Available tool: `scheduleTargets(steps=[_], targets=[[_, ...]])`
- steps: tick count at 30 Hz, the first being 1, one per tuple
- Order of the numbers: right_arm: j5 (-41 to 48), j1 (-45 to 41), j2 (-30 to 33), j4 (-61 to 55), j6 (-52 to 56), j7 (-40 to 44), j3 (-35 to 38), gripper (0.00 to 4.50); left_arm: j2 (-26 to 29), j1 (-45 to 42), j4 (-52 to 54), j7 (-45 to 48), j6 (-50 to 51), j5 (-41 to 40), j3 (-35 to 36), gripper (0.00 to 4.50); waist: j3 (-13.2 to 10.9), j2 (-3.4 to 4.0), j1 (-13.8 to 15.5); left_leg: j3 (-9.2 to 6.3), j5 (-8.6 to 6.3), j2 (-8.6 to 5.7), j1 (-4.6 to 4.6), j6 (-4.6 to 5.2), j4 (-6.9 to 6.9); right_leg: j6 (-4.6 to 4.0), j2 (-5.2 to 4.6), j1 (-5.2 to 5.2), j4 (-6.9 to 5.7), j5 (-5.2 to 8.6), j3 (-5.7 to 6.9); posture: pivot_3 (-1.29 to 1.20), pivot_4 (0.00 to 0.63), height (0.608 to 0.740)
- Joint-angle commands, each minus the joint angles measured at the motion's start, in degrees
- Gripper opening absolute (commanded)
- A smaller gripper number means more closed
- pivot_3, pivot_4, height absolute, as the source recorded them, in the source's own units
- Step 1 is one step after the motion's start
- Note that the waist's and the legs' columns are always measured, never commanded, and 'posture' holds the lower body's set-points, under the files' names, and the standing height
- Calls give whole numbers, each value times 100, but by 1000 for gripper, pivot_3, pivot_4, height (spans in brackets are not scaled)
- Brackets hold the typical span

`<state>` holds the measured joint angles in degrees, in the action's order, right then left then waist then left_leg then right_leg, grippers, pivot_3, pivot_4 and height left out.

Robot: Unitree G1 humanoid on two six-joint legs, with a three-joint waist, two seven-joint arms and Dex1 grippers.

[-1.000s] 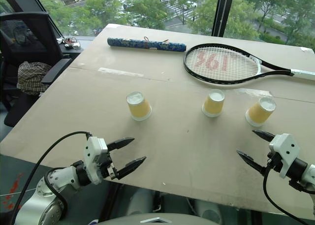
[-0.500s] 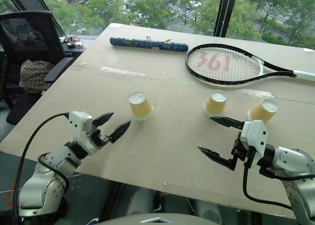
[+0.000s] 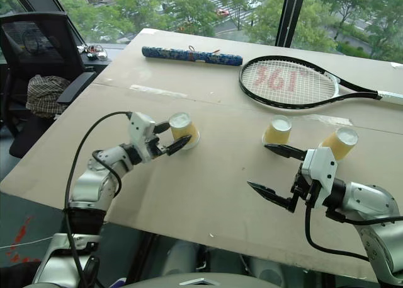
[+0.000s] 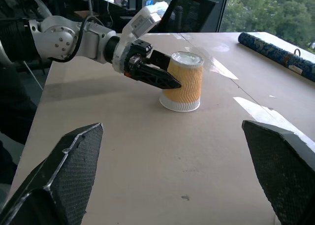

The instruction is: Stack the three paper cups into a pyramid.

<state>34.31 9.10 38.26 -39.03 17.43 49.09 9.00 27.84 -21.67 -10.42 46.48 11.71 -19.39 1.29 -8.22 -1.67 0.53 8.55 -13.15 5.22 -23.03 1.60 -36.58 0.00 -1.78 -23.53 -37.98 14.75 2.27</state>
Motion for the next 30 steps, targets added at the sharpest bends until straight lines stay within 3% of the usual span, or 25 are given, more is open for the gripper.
scheduleTargets(steps=[1,3,9,13,19,27,28,30], targets=[[-7,109,-17,-252,-49,-136,72,4500,14,-245,-242,232,-275,66,10,2365,0,0,4,-5,0,0,-1,0,0,3,0,0,-1,2,2,0,150,740],[-29,173,-33,-269,-76,-172,58,4500,10,-291,-218,408,-295,13,-18,1705,0,0,8,-8,1,-1,-3,-1,0,5,0,1,-1,3,4,0,150,740],[-61,385,-50,-226,-174,-161,127,4500,51,-80,640,1143,298,-547,-139,1705,0,0,9,-24,2,-2,-22,-2,-19,7,-2,0,-1,4,18,0,150,740],[-174,631,-60,-156,-290,-146,185,4500,-102,33,1064,1349,447,-424,-640,1705,2,3,14,-42,3,-2,-40,-5,-42,9,-2,-1,-3,5,32,0,150,740],[-321,886,-100,-219,-424,-251,230,4500,-585,-220,678,1208,170,106,-1282,1705,4,7,26,-83,0,-4,-71,2,-78,10,-2,0,-4,5,67,0,150,740],[-482,1124,-212,-354,-510,-481,252,4500,-855,-389,174,1237,-202,475,-1548,1705,6,10,20,-98,0,-5,-71,3,-77,9,2,1,-8,5,73,0,150,740],[-486,1140,-225,-366,-510,-512,259,4500,-847,-387,174,1258,-188,484,-1558,2567,6,11,21,-98,0,-5,-71,3,-77,10,2,1,-7,5,73,0,150,740],[-507,1147,-254,-385,-506,-592,269,4500,-823,-366,215,1256,-239,527,-1561,3413,6,11,20,-98,0,-6,-71,3,-78,10,0,2,-7,5,73,0,150,740]])
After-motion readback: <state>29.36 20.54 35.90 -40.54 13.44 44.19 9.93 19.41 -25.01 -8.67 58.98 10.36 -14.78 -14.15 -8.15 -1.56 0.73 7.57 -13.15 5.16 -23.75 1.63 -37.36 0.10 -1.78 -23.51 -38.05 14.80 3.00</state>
